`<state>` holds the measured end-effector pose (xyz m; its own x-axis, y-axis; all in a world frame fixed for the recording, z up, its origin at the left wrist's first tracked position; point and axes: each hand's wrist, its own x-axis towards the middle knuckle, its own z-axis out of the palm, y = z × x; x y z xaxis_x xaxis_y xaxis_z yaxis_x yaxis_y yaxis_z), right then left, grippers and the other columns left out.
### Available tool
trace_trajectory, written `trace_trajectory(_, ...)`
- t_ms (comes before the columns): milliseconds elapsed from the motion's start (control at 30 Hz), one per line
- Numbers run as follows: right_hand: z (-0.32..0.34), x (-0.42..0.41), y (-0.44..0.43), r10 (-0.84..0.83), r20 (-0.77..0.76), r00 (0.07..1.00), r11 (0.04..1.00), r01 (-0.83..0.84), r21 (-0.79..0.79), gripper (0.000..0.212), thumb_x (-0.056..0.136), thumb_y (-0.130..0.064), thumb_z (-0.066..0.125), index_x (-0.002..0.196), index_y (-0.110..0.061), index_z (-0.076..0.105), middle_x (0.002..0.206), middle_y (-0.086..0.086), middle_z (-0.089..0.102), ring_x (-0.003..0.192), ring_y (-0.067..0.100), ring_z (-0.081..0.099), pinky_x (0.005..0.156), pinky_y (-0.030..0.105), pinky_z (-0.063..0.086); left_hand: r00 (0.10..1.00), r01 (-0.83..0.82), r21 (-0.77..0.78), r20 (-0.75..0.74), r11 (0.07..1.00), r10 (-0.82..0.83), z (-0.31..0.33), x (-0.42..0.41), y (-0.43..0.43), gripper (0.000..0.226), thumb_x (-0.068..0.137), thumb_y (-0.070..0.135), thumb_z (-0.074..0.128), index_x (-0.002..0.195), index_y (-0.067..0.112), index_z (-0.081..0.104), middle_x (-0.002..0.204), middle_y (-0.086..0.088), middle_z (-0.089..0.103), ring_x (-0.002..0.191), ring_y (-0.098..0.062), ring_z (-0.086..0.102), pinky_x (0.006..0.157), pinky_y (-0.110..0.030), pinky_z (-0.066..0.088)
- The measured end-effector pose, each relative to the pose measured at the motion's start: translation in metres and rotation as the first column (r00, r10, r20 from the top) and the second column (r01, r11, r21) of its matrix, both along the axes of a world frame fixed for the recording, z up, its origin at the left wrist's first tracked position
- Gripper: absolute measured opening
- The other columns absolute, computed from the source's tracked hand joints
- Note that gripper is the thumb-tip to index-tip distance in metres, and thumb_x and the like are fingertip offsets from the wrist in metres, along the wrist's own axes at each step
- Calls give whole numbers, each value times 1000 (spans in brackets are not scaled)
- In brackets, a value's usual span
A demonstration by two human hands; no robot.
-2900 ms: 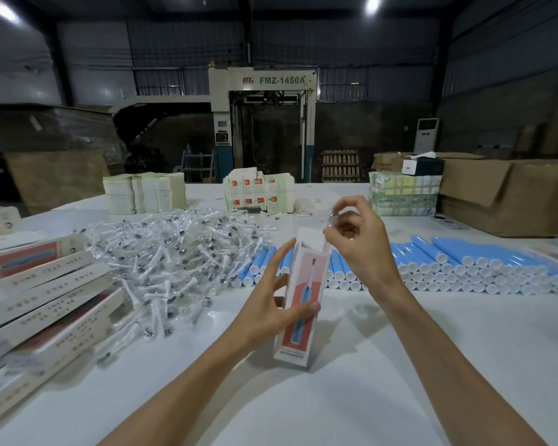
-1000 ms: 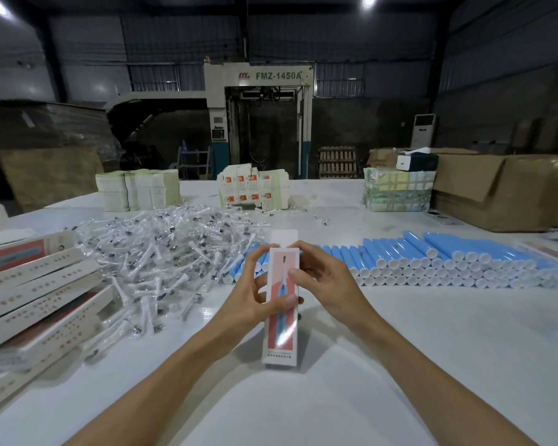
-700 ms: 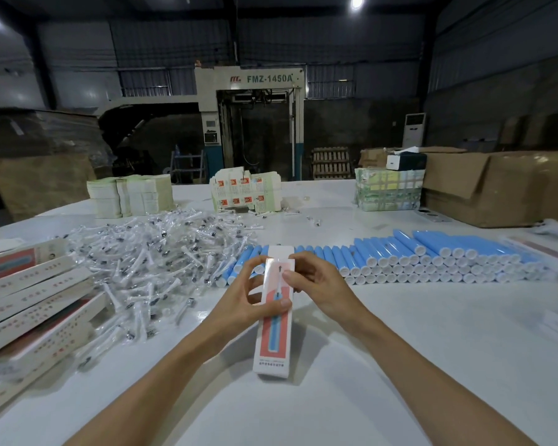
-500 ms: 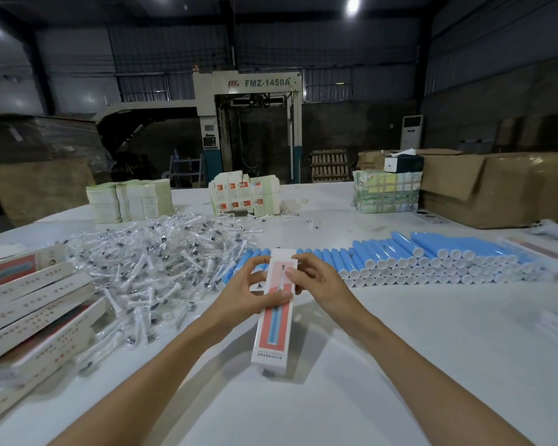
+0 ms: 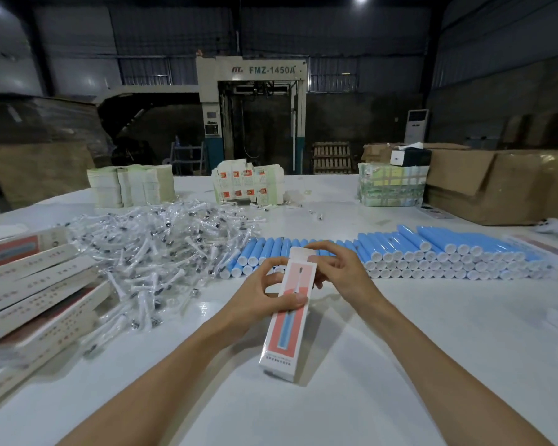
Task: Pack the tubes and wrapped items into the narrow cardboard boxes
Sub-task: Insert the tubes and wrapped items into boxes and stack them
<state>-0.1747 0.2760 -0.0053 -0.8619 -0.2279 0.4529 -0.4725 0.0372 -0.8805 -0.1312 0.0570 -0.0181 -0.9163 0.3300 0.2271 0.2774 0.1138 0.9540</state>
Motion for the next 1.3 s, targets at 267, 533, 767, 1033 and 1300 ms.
trace_trajectory(267, 3, 4, 1, -54, -124, 991, 989, 70, 127, 18, 104, -9, 61, 107, -16, 78, 91, 4, 80, 79, 29, 77, 75, 39, 64, 1000, -12, 25, 9, 1000, 12, -3, 3, 5, 79, 73, 47, 94, 140, 40, 51, 124, 0, 78, 104, -29, 79, 89, -36, 64)
trace_trajectory(533, 13, 8, -5, -32, 153, 988, 986, 57, -158, 24, 103, -29, 66, 95, -7, 71, 94, 12, 79, 83, 22, 76, 71, 29, 58, 1000, 9, 43, 11, 999, -9, 3, 6, 12, 74, 77, 45, 93, 134, 46, 46, 122, 5, 79, 98, -29, 81, 81, -30, 64)
trace_trajectory(767, 18, 8, -7, 126, 351, 928, 944, -4, -329, 14, 89, -18, 80, 99, -8, 80, 93, 9, 77, 87, 22, 75, 70, 26, 59, 999, -17, 40, -34, 999, 18, 3, 6, 13, 64, 84, 40, 92, 129, 48, 47, 119, 8, 79, 95, -26, 81, 77, -27, 63)
trace_trajectory(1033, 16, 4, -5, 144, 387, 911, 951, -19, -310, 10, 89, -9, 74, 90, -8, 84, 94, 13, 78, 87, 22, 76, 73, 28, 60, 998, -50, 25, -47, 998, 51, 0, 3, 14, 74, 81, 43, 94, 134, 47, 43, 117, 5, 80, 93, -27, 81, 78, -29, 64)
trace_trajectory(1300, 16, 5, 1, 178, 421, 889, 941, -28, -338, 11, 88, -6, 72, 91, -3, 83, 102, 15, 78, 92, 23, 75, 77, 31, 60, 999, -32, 54, -9, 998, 33, -1, 5, 15, 89, 77, 45, 95, 143, 60, 37, 124, -8, 76, 95, -33, 81, 81, -38, 67)
